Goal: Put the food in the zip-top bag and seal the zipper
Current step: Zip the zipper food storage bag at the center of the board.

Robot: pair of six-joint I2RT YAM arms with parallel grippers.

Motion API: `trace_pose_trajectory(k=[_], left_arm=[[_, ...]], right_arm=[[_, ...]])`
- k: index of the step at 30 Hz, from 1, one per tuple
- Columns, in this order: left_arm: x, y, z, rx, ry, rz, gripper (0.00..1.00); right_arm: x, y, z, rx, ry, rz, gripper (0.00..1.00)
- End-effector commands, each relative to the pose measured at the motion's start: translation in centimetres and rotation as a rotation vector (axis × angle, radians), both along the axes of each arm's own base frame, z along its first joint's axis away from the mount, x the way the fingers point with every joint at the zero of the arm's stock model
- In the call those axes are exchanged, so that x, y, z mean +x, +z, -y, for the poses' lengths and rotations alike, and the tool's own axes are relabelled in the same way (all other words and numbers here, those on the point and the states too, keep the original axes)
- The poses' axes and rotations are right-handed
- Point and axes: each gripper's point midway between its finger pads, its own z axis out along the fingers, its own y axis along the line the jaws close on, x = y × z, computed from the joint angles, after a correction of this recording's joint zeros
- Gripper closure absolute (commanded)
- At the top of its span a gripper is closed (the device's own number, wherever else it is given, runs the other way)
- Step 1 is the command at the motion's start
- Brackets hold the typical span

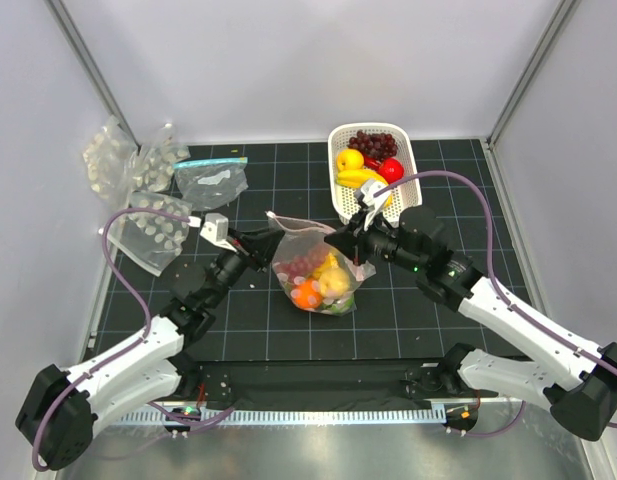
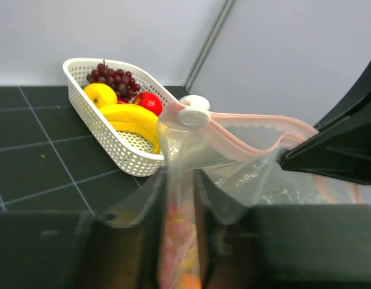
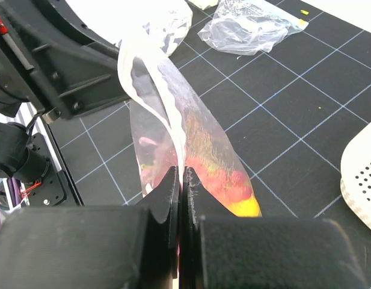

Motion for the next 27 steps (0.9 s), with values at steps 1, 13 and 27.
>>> trace_pose_trajectory(k=[1,13,27], left_arm=[[0.7,3.1,-1.1,-0.068,0.062,0.045,0.82],[-3.6,5.9,3.0,-0.058,-0.226,0.107,1.00],[-5.1,5.7,4.9,-0.018,-0.304,0.088,1.00]], right_arm=[[-0.2,2.0,-0.1,0.051,0.009,0.038,0.99],[-1.9,3.9,-0.1,0.092,0.075,0.103,0.45],[-2.6,7.7,-2.6,0.077,0.183,0.223,0.42]])
